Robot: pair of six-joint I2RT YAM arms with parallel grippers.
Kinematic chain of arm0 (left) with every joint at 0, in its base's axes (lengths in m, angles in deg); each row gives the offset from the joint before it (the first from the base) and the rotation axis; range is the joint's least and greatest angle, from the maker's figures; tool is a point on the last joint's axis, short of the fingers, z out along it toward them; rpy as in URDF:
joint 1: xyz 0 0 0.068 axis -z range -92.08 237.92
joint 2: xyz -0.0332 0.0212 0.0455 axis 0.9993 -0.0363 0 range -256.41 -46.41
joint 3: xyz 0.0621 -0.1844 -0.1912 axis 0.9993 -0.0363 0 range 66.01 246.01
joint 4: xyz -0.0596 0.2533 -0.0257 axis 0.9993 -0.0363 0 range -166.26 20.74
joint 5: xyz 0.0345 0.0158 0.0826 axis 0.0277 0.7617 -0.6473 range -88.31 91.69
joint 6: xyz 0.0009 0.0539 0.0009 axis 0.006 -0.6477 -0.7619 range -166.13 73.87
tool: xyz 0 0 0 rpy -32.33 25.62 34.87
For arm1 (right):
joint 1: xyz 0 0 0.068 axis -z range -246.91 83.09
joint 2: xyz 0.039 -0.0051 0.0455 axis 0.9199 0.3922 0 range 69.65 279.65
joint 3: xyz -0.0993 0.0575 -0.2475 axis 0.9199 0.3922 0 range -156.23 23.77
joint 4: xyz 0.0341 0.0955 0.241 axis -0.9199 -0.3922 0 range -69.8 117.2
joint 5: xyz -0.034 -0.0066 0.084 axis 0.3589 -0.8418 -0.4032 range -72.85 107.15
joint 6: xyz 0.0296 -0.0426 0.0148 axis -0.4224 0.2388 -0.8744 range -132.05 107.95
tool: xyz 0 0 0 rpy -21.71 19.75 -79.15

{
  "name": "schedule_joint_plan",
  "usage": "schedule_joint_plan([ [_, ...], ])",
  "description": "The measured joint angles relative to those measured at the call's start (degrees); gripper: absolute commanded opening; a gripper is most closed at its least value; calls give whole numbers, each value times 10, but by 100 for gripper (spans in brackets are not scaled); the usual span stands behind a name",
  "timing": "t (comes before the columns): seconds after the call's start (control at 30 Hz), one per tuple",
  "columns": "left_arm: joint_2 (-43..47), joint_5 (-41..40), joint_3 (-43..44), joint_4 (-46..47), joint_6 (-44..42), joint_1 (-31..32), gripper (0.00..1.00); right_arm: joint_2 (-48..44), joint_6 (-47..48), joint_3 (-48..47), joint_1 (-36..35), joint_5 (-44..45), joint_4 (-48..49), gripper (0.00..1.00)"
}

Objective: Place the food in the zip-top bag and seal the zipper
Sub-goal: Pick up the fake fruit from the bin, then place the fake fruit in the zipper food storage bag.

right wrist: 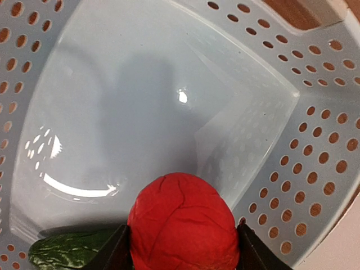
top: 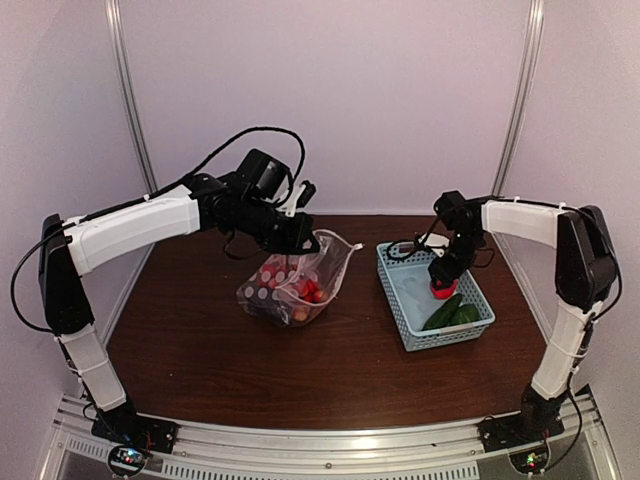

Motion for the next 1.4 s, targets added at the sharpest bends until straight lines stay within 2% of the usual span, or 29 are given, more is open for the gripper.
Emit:
schedule_joint_plan([
  [0.1,0,0,0,0,3,0,0,-47,11,-10,0,-49,-21,42],
  [0.3,-4,13,0,6,19,0,0,-141,19,-114,-11,-248,-43,42],
  [0.43,-11,24,8,11,37,0,0,-150,10,-174,-53,-360,-31,43],
  [0.67,-12,42,34,19,66,0,0,-119,-18,-220,-153,-461,-4,43],
  [0.8,-12,54,41,21,76,1,0,-97,-35,-219,-193,-473,19,42],
  [1.07,-5,57,44,16,83,1,0,-63,-41,-166,-218,-455,60,43],
  [1.2,7,56,44,14,83,1,0,-45,-52,-147,-220,-412,82,52],
  [1.33,16,51,44,13,83,2,0,-31,-64,-150,-224,-380,99,73],
  [1.4,17,49,44,12,83,2,0,-25,-68,-160,-225,-370,99,75],
])
